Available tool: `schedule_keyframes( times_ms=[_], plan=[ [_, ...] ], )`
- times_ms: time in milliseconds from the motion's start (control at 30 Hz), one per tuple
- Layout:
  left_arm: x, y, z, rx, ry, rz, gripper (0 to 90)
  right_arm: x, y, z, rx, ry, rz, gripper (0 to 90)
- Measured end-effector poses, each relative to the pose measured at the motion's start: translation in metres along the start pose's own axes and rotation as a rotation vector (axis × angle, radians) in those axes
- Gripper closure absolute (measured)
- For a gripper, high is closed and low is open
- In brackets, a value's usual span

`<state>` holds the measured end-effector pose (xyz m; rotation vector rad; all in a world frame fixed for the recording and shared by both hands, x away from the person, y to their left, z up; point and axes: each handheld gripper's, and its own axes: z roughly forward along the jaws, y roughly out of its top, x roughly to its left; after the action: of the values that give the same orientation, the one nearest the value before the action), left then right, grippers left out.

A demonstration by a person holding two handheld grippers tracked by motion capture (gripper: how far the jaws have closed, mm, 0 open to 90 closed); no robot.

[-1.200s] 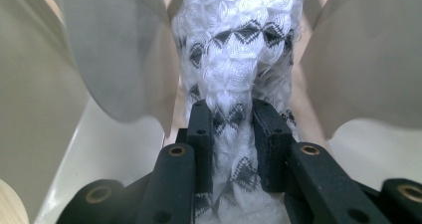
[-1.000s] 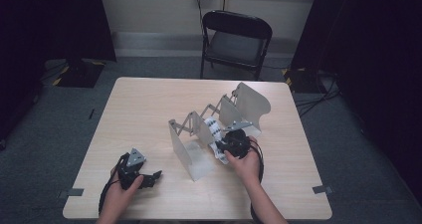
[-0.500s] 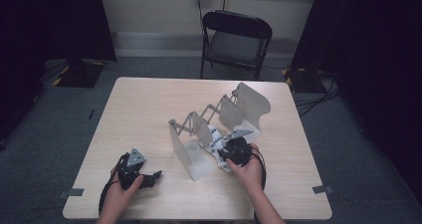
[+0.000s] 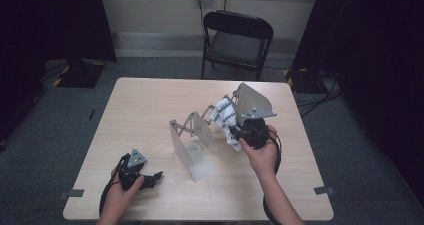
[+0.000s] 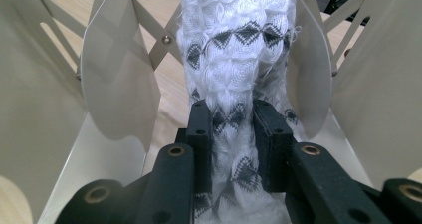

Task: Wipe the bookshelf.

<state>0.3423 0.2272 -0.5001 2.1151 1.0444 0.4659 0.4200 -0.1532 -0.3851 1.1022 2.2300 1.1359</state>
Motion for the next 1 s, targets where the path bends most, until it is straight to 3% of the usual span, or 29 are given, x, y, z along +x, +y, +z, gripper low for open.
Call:
schedule_keyframes(
  times_ms=[200, 567, 767, 1000],
  plan=[
    [0.000, 0.000, 0.000, 0.000, 0.000, 0.000, 14.6, 0.001, -0.002, 0.027, 0.071, -0.010, 0.001, 72.4],
    [0.000, 0.000, 0.000, 0.001, -0.001, 0.000, 14.6, 0.003, -0.034, 0.056, 0.175, -0.010, 0.015, 72.2],
    [0.000, 0.000, 0.000, 0.003, 0.003, 0.000, 14.6, 0.003, -0.048, 0.060, 0.211, -0.011, 0.009, 72.1],
    [0.000, 0.000, 0.000, 0.002, 0.003, 0.000, 14.6, 0.006, -0.057, 0.050, 0.222, -0.007, -0.028, 71.9]
  ],
)
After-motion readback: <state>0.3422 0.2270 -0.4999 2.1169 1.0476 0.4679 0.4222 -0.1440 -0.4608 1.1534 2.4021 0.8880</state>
